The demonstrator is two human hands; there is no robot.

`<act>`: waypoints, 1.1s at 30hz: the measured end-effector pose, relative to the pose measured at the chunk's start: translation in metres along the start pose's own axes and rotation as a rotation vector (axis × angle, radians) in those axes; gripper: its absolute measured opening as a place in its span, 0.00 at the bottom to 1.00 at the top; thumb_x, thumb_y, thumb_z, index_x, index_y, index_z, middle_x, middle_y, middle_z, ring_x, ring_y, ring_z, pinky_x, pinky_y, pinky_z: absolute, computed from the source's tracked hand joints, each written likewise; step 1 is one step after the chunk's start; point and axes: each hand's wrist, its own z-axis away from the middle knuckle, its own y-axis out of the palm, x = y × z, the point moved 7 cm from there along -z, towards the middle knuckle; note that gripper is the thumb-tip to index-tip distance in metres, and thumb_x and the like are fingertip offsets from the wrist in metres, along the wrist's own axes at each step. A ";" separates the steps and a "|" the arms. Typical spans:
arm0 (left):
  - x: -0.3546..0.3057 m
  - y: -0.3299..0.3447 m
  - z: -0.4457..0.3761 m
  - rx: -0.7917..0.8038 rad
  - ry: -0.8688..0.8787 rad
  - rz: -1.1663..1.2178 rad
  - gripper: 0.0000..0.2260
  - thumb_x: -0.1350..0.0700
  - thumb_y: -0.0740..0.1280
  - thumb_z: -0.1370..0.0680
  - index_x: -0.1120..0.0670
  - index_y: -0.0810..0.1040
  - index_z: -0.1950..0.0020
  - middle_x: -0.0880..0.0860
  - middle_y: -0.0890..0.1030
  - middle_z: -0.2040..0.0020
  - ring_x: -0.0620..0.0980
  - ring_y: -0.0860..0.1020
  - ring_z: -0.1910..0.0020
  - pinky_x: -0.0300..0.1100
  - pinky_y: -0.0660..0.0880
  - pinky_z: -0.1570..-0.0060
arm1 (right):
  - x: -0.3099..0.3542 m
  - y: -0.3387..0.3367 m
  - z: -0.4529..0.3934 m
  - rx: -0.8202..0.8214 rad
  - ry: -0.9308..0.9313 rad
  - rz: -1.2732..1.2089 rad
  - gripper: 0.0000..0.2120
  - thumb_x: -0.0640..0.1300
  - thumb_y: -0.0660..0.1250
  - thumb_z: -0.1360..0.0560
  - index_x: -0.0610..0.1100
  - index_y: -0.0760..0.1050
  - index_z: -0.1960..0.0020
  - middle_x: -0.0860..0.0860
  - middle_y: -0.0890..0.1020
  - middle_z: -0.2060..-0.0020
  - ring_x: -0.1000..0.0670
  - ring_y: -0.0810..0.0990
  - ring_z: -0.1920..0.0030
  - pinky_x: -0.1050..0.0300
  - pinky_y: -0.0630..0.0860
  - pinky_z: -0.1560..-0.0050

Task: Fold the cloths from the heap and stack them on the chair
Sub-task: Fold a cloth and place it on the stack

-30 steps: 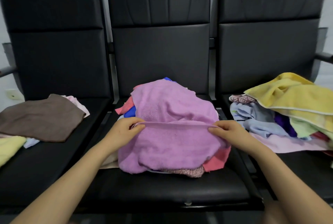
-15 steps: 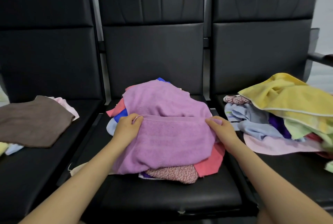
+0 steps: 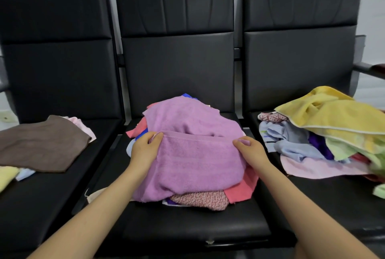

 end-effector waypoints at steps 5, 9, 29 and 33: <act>-0.004 0.001 0.005 0.045 0.029 0.006 0.16 0.54 0.64 0.20 0.65 0.71 0.61 0.53 0.71 0.65 0.46 0.69 0.64 0.37 0.65 0.64 | 0.008 -0.004 0.009 0.091 -0.027 -0.186 0.07 0.44 0.70 0.24 0.44 0.79 0.60 0.52 0.80 0.67 0.54 0.76 0.64 0.62 0.72 0.66; 0.005 0.010 0.006 0.108 -0.023 0.005 0.15 0.53 0.64 0.19 0.66 0.76 0.55 0.54 0.74 0.61 0.45 0.71 0.62 0.29 0.67 0.65 | 0.010 -0.010 0.009 0.116 -0.067 -0.276 0.05 0.41 0.69 0.24 0.43 0.79 0.59 0.55 0.80 0.71 0.59 0.75 0.72 0.67 0.70 0.74; -0.026 -0.023 0.031 0.041 0.099 -0.060 0.15 0.55 0.62 0.19 0.62 0.70 0.64 0.57 0.73 0.65 0.49 0.70 0.63 0.44 0.68 0.59 | 0.056 -0.018 0.050 0.192 -0.096 -0.363 0.09 0.44 0.68 0.23 0.38 0.80 0.52 0.48 0.80 0.66 0.53 0.76 0.66 0.63 0.70 0.71; -0.039 -0.034 0.059 0.121 0.151 -0.104 0.12 0.55 0.61 0.18 0.62 0.75 0.57 0.58 0.77 0.58 0.50 0.73 0.57 0.47 0.70 0.51 | 0.060 -0.030 0.089 0.421 -0.032 -0.448 0.08 0.46 0.68 0.25 0.41 0.81 0.54 0.45 0.82 0.62 0.49 0.79 0.61 0.60 0.74 0.66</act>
